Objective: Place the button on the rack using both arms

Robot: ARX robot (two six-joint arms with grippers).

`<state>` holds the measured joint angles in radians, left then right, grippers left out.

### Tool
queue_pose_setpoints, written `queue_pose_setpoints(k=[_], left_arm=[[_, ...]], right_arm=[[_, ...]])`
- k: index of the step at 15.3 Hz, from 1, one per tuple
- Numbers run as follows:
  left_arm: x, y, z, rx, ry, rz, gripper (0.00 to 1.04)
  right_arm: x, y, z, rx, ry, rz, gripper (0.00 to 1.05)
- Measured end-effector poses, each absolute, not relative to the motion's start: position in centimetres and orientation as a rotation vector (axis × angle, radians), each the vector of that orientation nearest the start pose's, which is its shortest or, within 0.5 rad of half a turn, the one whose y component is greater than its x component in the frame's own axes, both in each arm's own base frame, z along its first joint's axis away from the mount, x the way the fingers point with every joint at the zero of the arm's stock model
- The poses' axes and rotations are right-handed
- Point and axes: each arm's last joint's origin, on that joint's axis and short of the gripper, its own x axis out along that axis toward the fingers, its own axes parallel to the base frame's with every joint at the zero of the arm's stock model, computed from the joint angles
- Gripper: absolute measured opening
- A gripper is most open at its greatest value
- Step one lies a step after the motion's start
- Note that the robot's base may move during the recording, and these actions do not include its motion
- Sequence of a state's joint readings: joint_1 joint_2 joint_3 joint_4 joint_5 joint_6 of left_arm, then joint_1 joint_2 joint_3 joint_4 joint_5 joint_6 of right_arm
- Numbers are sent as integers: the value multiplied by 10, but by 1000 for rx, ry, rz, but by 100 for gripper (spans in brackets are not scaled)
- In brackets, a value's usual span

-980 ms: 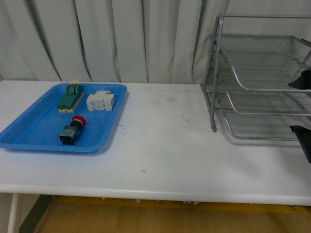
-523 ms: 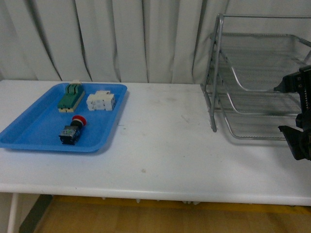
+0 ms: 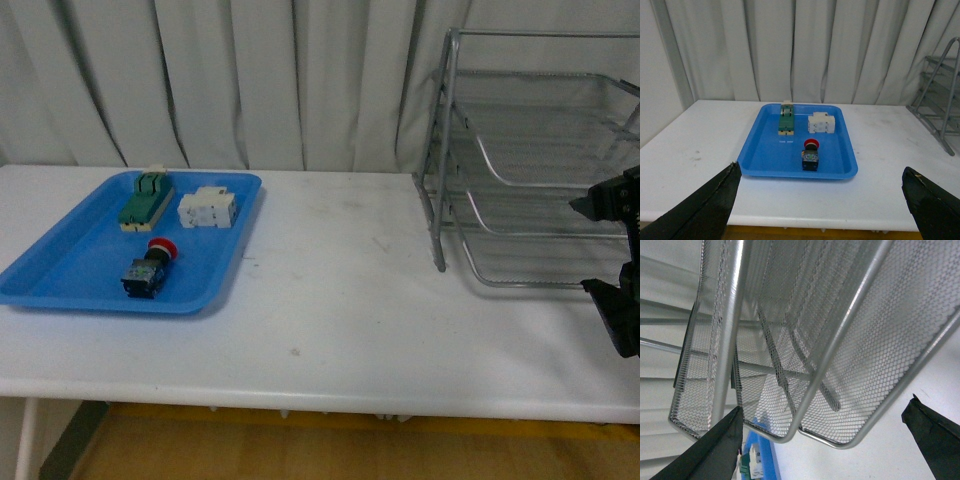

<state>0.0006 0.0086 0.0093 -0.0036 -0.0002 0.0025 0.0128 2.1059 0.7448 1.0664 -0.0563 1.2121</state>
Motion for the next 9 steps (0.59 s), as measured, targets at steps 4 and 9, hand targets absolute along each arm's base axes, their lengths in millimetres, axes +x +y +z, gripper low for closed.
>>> queue_pose_setpoints(k=[4,9], left_arm=[[98,0,166,2,3,1,98],[98,0,166,2,3,1,98]], right_arm=[[378,-9,65,1201,316,-190,98],[407,-13,63,1174,309,-188,59]])
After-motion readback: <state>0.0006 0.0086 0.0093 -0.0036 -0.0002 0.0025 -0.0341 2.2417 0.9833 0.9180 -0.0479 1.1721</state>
